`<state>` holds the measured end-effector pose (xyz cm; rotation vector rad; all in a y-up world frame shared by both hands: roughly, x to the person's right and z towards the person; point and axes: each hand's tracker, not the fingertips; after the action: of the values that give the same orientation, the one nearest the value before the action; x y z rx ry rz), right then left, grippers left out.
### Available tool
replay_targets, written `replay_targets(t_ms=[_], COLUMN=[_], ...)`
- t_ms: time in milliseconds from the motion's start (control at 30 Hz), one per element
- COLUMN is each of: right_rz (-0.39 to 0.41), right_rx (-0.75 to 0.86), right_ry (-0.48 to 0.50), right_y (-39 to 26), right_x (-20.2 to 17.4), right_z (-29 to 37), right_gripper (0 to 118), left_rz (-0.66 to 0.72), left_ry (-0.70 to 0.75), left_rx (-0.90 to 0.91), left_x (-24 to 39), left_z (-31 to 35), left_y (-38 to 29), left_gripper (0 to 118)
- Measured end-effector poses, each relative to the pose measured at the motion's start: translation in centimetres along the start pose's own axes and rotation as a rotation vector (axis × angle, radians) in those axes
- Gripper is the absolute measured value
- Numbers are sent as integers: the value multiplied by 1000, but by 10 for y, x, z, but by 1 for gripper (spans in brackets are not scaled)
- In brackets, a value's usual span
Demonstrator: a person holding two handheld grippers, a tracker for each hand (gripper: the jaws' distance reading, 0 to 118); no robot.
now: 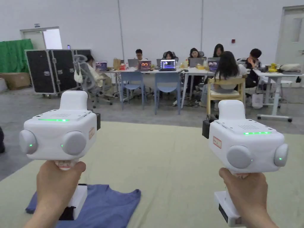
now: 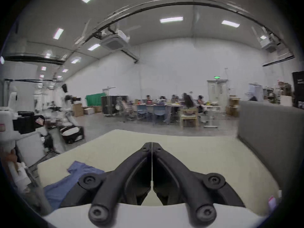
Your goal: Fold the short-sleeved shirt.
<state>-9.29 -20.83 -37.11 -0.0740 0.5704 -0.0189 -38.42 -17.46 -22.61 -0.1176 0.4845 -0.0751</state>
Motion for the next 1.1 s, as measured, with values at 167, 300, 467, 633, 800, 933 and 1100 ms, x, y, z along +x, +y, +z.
replay_targets(t_ms=[167, 300, 467, 633, 800, 933, 1100], right_rz=[-53, -40, -15, 30, 85, 127, 176], right_rx=[-40, -67, -76, -81, -109, -164, -241], right_ry=[216, 285, 304, 293, 268, 239, 207], right_y=[-16, -17, -18, -21, -33, -52, -82], right_x=[-117, -171, -191, -181, -151, -118, -74], right_z=[-47, -63, -77, -81, -94, -112, -126], right_gripper=[4, 4, 4, 4, 4, 4, 4], left_rz=[-53, -44, -9, 24, 69, 4, 11], left_ry=[201, 284, 306, 209, 8, -56, -118], left_rx=[-49, -63, -103, -161, -487, -685, -913], left_x=[-97, -147, -169, -155, -117, -67, -20], left_z=[38, 57, 49, 16, -75, -146, -224], left_y=[-6, -15, -33, -60, -133, -217, -324], left_gripper=[0, 0, 0, 0, 96, 96, 96])
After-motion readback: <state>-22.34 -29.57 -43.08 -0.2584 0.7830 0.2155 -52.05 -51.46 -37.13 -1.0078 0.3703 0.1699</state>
